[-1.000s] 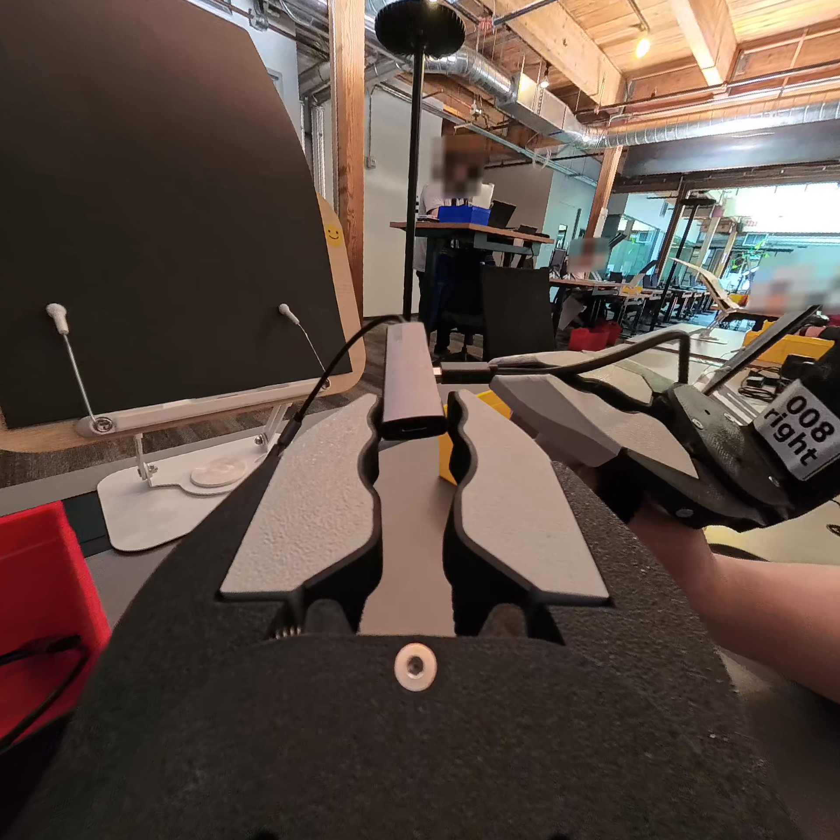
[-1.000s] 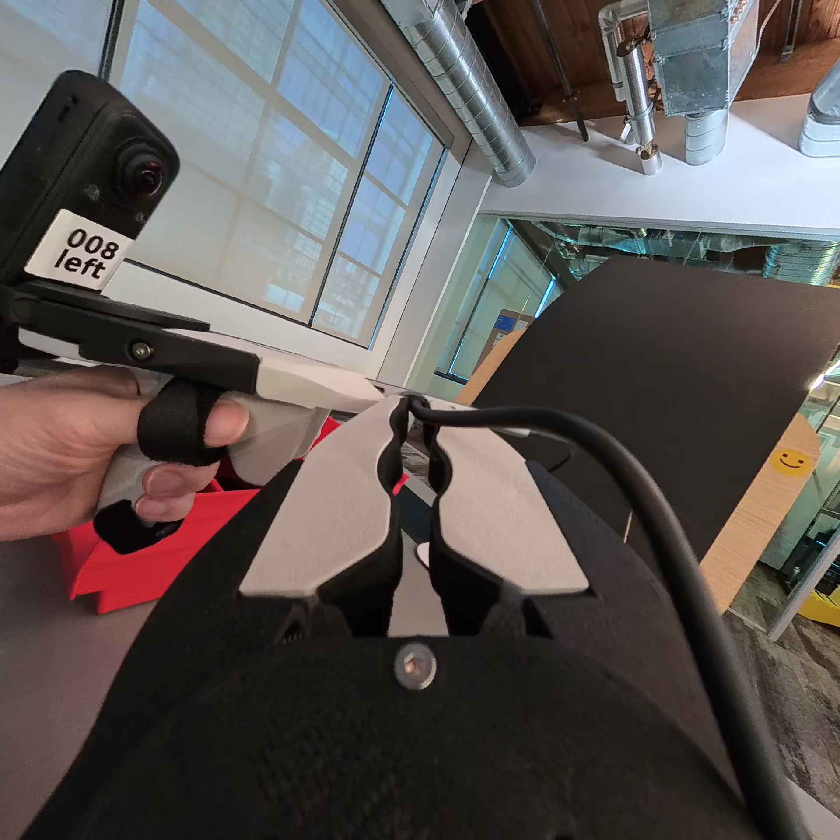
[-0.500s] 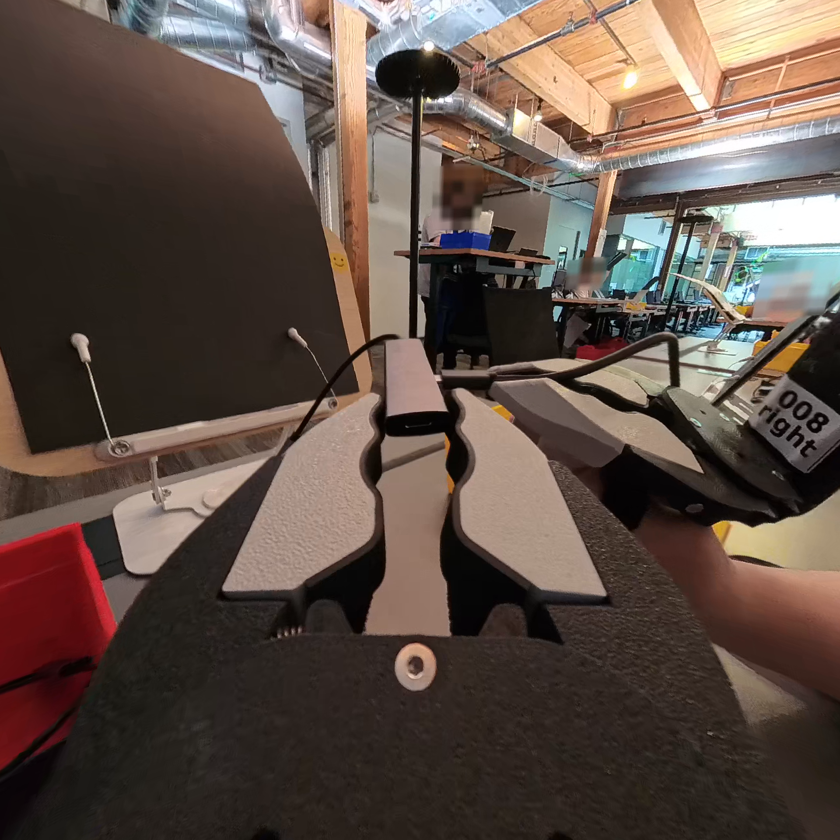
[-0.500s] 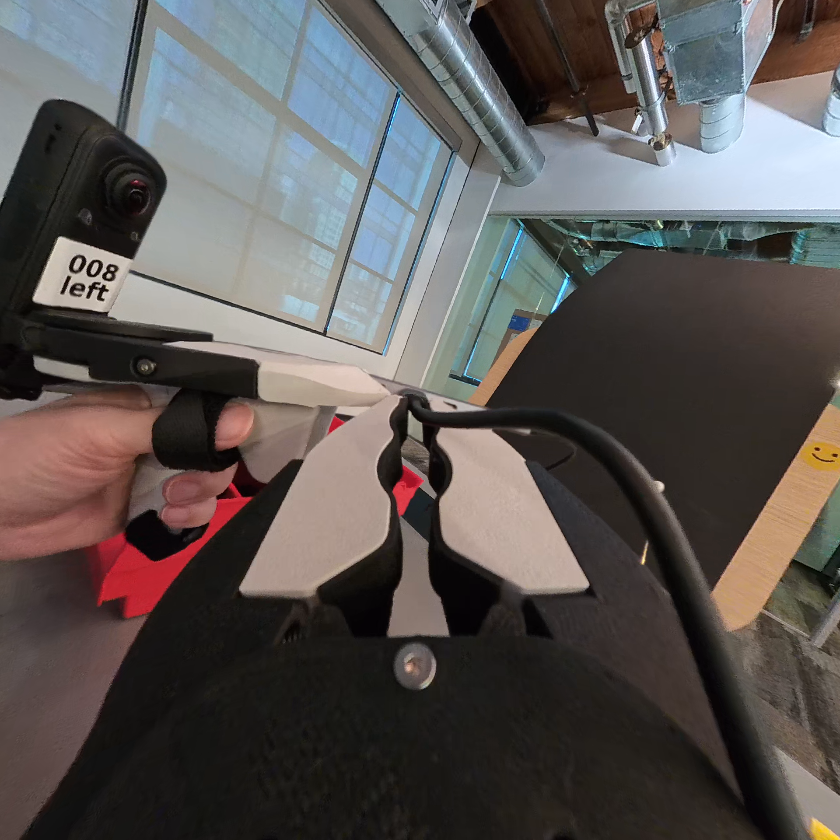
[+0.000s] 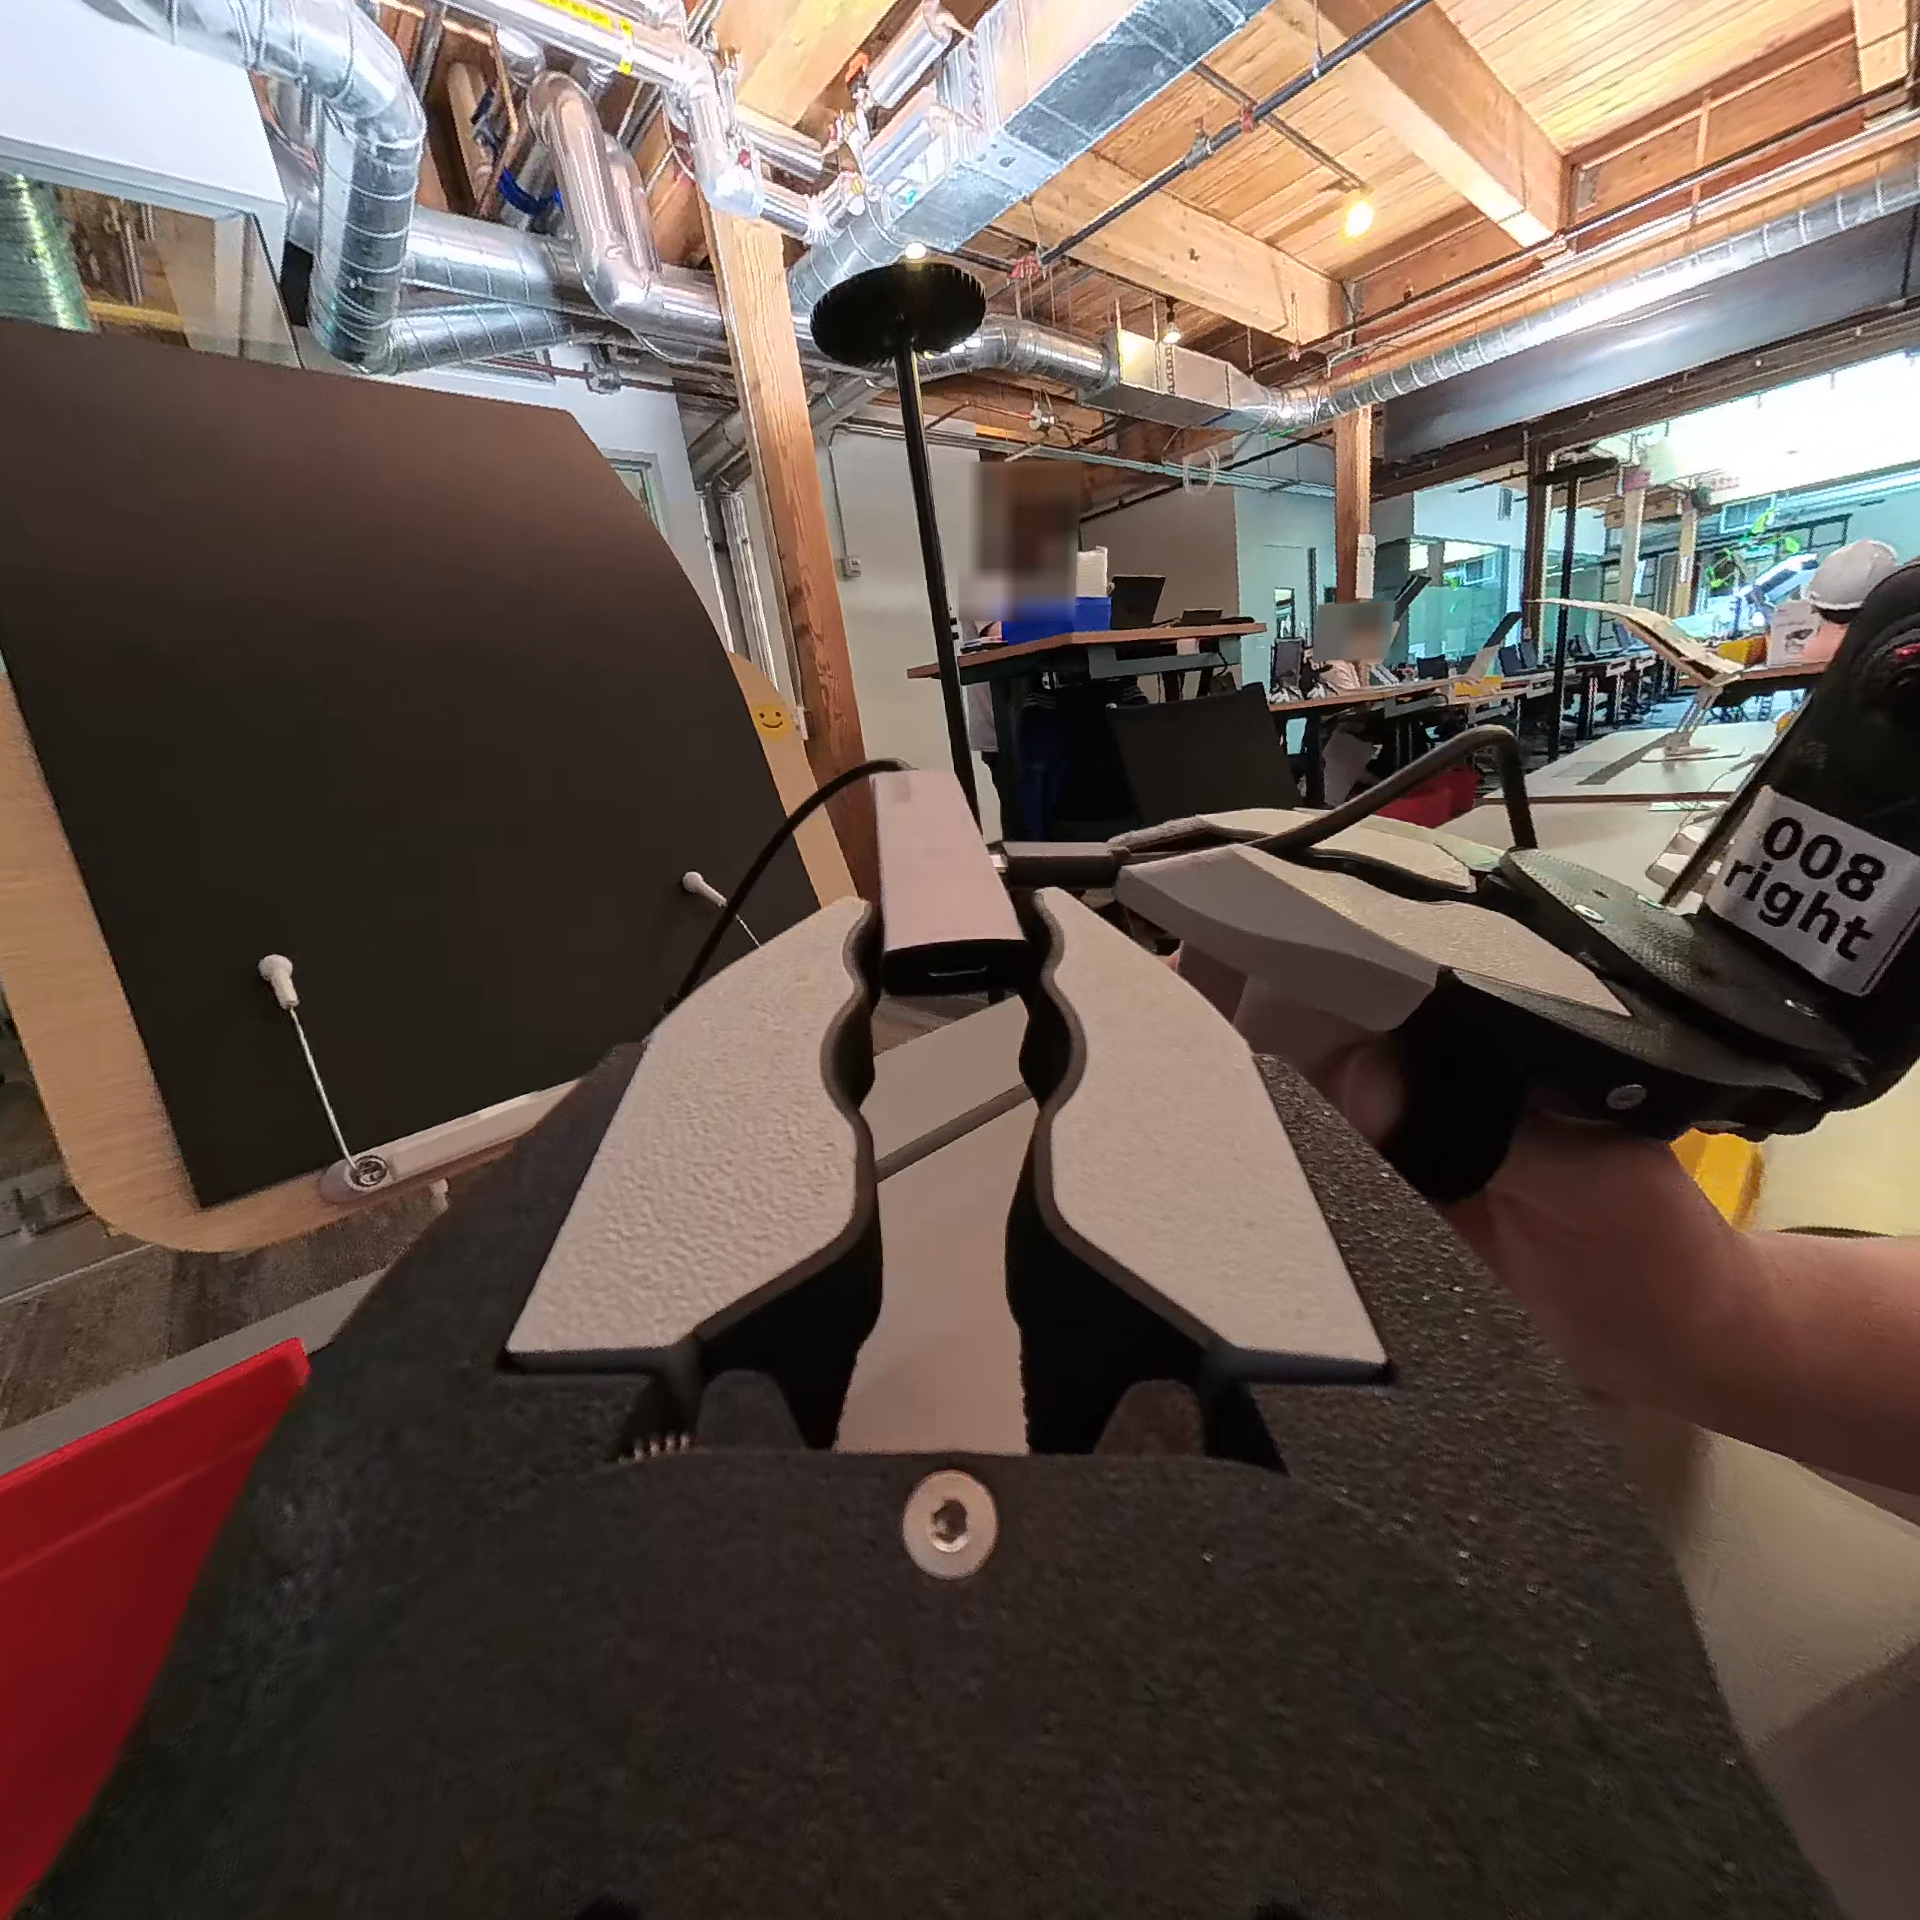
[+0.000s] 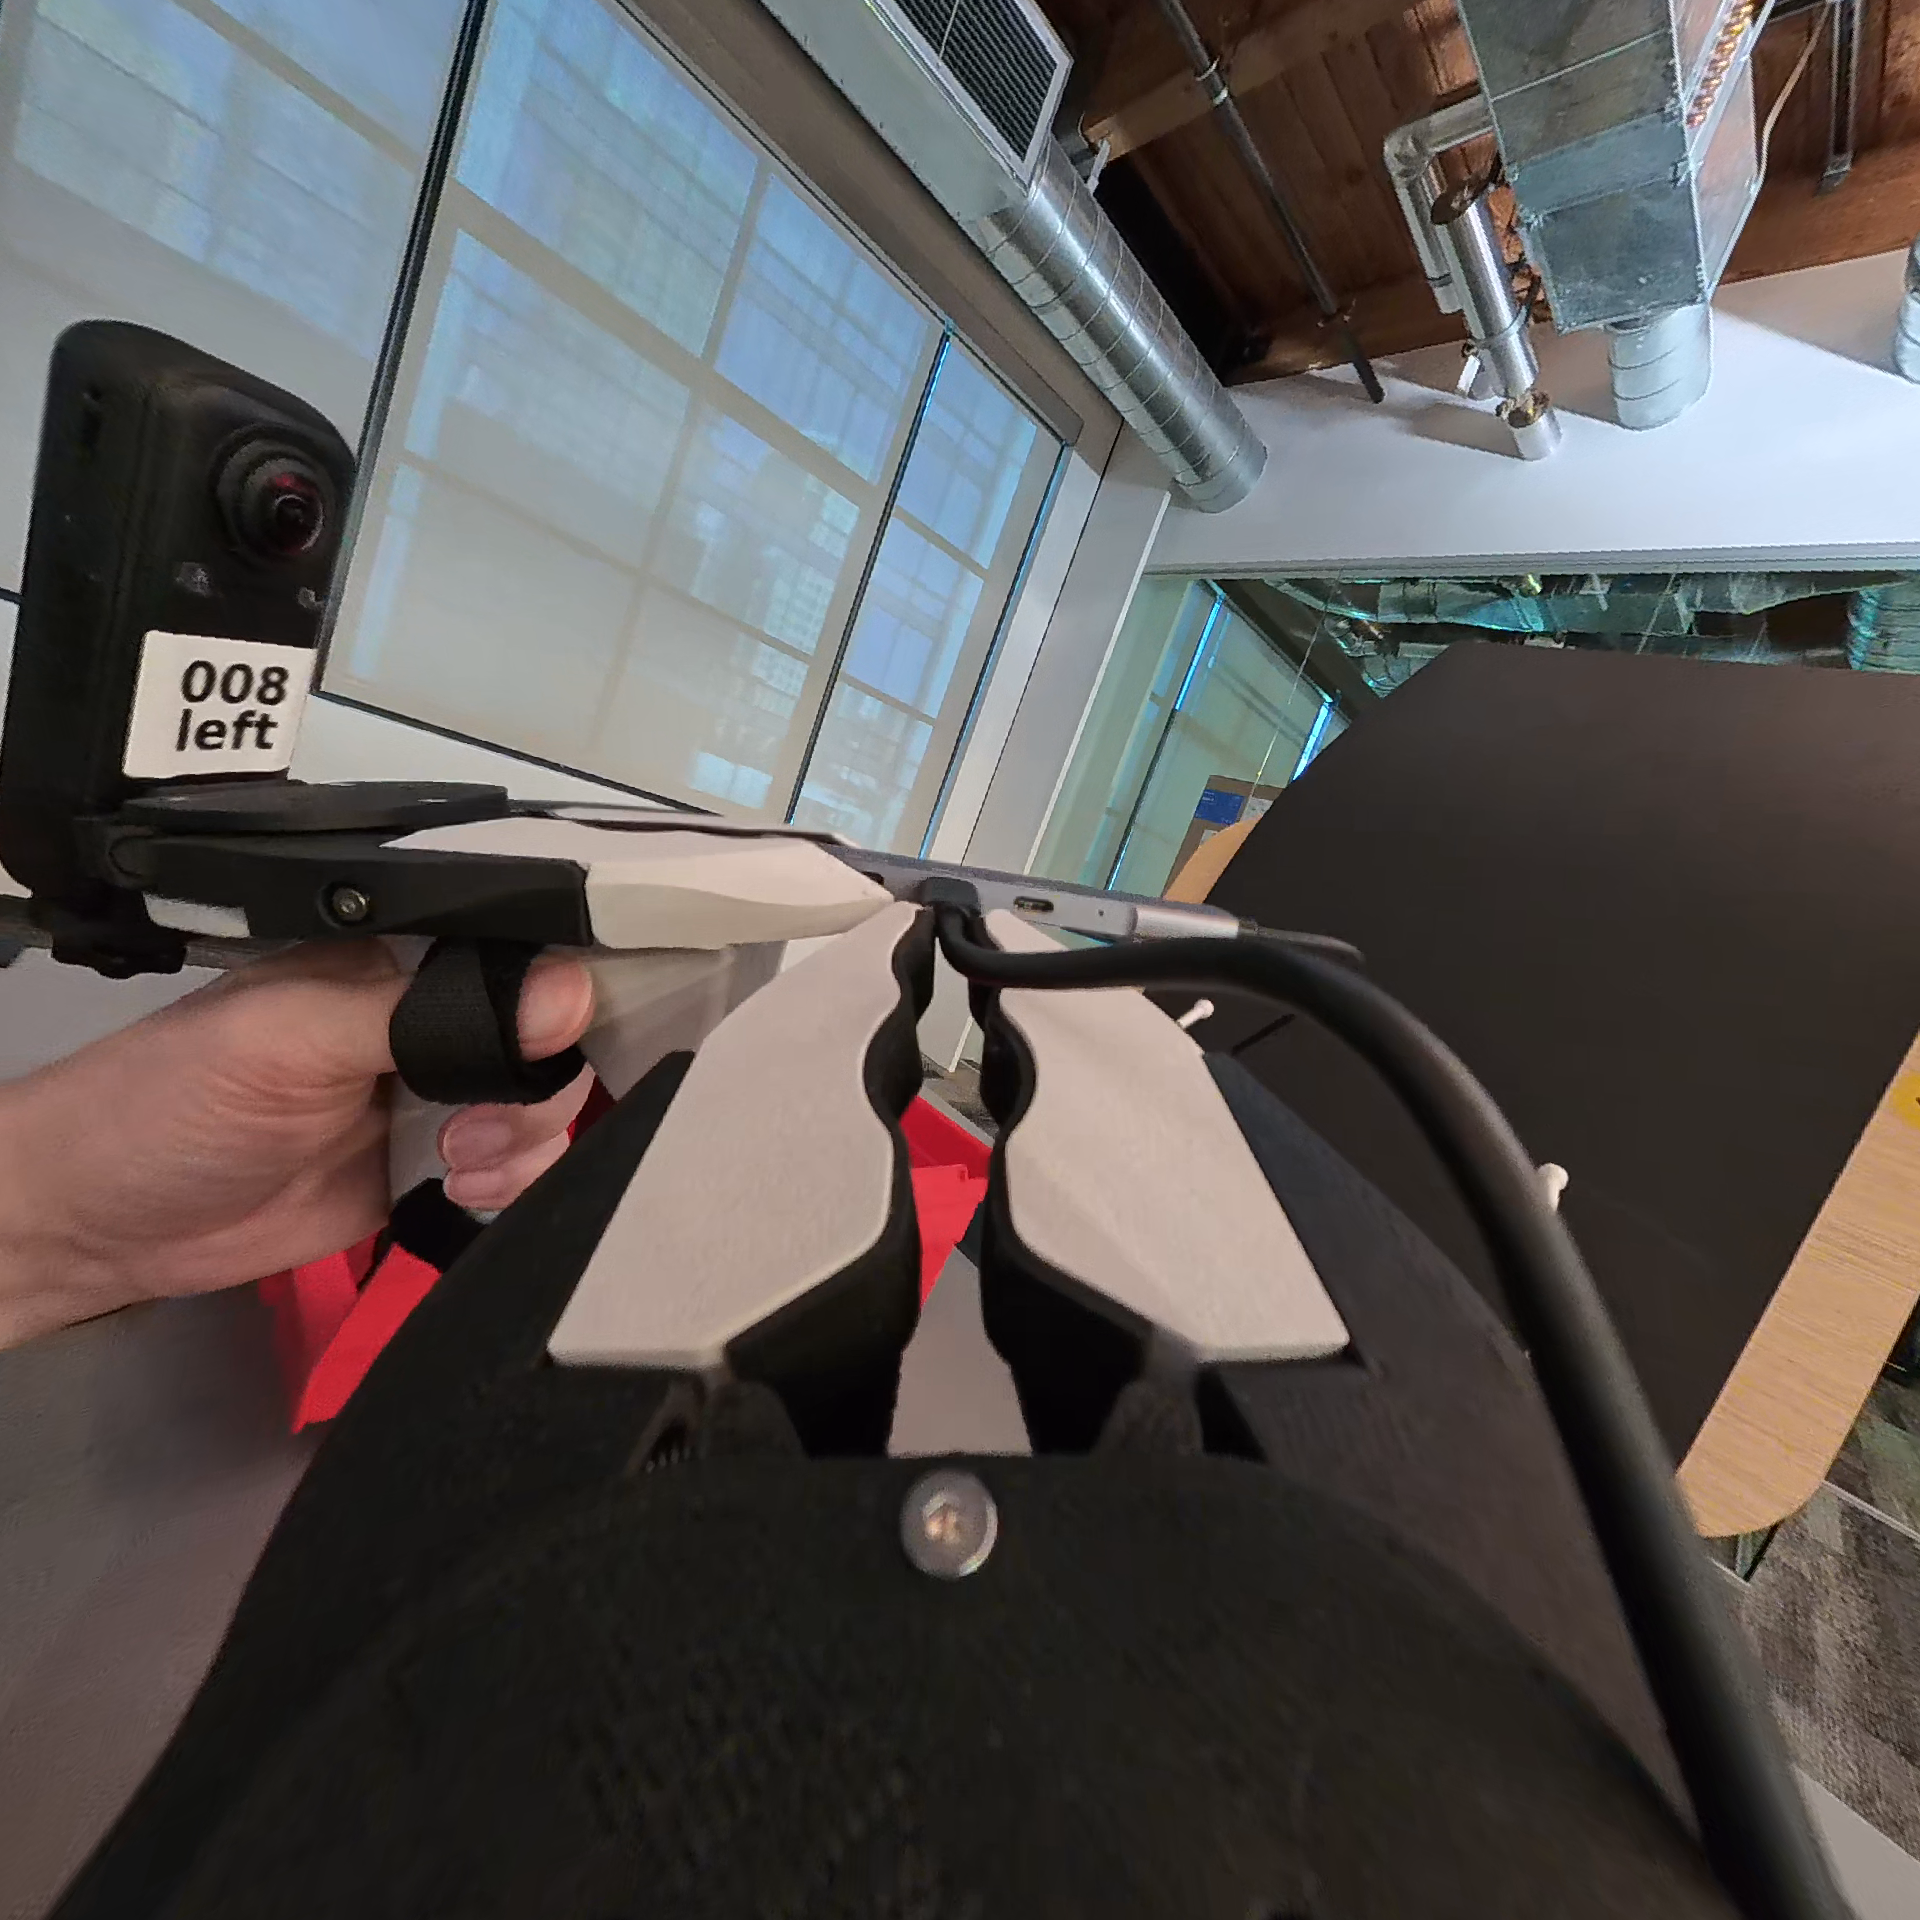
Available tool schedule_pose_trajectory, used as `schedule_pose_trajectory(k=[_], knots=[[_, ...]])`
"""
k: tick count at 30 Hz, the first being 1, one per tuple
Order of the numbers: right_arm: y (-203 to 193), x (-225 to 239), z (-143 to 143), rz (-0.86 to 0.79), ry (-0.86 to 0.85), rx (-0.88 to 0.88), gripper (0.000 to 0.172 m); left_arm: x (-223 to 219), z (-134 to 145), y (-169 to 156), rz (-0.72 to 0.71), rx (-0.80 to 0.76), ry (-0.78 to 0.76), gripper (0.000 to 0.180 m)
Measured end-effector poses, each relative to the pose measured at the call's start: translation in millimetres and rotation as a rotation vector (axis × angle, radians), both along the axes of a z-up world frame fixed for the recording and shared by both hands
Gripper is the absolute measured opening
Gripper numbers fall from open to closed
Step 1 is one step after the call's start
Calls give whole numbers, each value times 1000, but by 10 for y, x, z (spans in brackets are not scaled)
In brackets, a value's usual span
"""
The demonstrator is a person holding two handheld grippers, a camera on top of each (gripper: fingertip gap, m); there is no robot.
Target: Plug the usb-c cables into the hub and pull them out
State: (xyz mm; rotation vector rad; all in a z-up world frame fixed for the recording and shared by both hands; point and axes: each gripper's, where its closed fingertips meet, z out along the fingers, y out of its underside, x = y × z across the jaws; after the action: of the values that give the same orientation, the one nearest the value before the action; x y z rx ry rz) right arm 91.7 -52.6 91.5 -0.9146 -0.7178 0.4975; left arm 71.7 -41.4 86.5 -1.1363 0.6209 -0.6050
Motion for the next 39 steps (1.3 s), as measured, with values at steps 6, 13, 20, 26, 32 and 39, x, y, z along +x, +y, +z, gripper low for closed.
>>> schedule_pose_trajectory(k=[6,13,20,26,32,39], knots=[[-26,-14,16,8,-6,8,6,-6,20,-26,-6,16,-4,24],[-38,-13,17,13,3,14,6,4,25,-46,3,26,12,24],[-57,-44,16,29,-28,18,6,-20,20,-78,13,52,72,24],[-27,-52,-3,22,-37,3,6,-28,-2,-48,22,31,78,25],[192,-91,-114,39,-29,-172,7,-79,-103,162,66,-123,-39,24],[267,-128,-204,77,-22,-292,13,-113,-162,239,115,-162,-56,24]])
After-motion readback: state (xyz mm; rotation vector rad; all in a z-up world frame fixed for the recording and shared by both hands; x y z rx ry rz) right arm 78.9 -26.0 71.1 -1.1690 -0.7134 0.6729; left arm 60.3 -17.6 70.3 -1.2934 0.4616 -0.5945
